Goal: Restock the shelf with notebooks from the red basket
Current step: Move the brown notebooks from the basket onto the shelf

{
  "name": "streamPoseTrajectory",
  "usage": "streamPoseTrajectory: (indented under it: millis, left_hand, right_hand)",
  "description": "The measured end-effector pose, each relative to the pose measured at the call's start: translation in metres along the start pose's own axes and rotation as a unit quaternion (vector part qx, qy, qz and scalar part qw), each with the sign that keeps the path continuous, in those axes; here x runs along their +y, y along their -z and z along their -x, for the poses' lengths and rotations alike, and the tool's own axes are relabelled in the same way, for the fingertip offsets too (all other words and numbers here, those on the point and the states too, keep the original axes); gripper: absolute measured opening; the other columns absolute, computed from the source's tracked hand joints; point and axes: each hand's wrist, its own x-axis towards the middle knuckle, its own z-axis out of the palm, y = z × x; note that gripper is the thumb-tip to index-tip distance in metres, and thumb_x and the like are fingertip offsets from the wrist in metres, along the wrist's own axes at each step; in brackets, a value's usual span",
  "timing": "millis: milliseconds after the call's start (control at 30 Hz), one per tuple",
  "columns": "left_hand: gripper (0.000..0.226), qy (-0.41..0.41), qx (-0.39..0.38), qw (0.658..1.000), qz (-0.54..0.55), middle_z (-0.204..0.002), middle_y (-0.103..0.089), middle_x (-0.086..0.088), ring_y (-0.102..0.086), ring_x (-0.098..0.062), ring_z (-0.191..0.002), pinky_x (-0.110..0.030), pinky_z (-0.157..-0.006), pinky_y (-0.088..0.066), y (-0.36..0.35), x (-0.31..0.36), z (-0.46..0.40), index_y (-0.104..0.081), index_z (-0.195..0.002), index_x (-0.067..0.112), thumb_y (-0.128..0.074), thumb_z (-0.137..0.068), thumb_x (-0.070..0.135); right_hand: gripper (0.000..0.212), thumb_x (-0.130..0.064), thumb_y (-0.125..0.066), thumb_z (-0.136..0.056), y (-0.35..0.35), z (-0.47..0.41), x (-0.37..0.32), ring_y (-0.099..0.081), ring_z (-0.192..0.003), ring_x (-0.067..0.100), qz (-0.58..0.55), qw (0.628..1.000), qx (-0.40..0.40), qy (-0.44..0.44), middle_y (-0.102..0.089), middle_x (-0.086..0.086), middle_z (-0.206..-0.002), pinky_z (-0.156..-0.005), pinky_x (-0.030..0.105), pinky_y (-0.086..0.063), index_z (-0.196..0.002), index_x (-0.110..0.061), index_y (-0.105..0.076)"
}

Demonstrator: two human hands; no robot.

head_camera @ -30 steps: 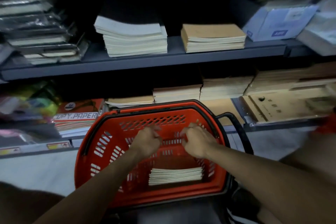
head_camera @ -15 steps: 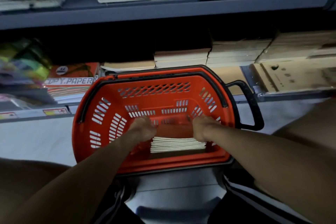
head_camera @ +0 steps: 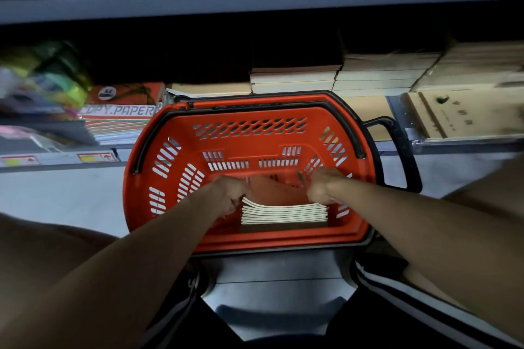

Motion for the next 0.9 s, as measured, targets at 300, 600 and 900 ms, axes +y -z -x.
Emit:
streamPoseTrajectory:
  millis: [300,600,900]
  left_hand:
    - [0.032,-0.039,-0.059,0.997,0.024,-0.113,-0.060,-0.006,-0.061,-0.016,-0.068,-0.024,-0.051,-0.045,-0.010,0.015,0.026,-0.059,-0.126,0.011,-0.044,-0.099,0.016]
    - [0.033,-0.106,-0.069,0.980,0.156,-0.086,-0.072,-0.016,-0.077,-0.034,-0.078,-0.021,-0.049,-0.048,-0.016,0.023,0.072,-0.058,-0.097,0.006,-0.029,-0.112,0.014]
    - [0.032,-0.148,-0.035,0.959,0.239,-0.080,-0.069,-0.017,-0.062,-0.019,-0.045,-0.019,-0.037,-0.042,-0.010,0.031,0.106,-0.053,-0.099,0.007,-0.029,-0.113,0.022]
  right_hand:
    - [0.038,-0.006,-0.058,-0.096,-0.003,0.013,-0.001,-0.070,-0.099,0.028,-0.056,0.998,0.023,-0.002,-0.070,0.017,-0.122,-0.059,0.026,-0.049,-0.132,0.002,-0.063]
    - [0.021,-0.016,-0.056,-0.100,-0.001,0.033,0.005,-0.070,-0.096,0.027,-0.121,0.990,0.067,0.016,-0.071,0.012,-0.109,-0.082,0.033,-0.059,-0.113,-0.005,-0.069]
    - [0.029,-0.020,-0.047,-0.105,0.016,0.054,0.010,-0.060,-0.049,0.018,-0.335,0.940,0.065,-0.025,-0.074,0.014,-0.079,-0.042,0.025,-0.044,-0.105,0.001,-0.066]
